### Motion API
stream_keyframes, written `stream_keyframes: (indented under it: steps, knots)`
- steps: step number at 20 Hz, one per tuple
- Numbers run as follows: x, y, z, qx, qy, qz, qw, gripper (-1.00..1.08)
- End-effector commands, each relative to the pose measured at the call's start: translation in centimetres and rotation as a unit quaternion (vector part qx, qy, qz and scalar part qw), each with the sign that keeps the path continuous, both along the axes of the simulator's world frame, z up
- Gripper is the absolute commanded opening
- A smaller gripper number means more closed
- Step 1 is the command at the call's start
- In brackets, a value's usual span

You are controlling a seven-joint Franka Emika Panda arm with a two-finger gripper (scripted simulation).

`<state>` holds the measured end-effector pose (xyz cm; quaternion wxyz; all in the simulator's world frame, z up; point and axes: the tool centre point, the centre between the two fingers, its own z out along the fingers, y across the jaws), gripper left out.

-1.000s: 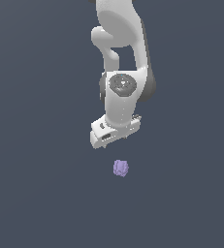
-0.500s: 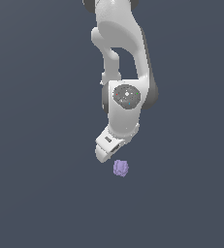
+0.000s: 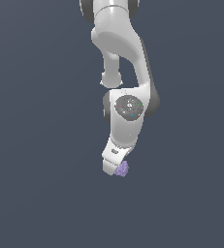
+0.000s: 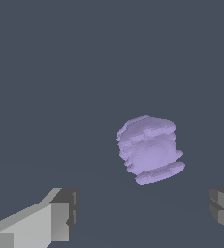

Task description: Pick up the object and move it to a goal position.

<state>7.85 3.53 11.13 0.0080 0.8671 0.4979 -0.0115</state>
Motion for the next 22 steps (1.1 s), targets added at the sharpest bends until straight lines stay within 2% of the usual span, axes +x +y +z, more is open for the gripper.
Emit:
stream_keyframes:
  steps: [1,11,22]
  knots:
    - [0.6,0.2,-0.4,0.003,0.000,0.035,0.9994,1.00]
    - [2.2,0.7,-1.5,0.011,-0.003,0.132,0.9912,1.00]
    - [2.6,0.7,-1.9,0.013,-0.004,0.157,0.9875,1.00]
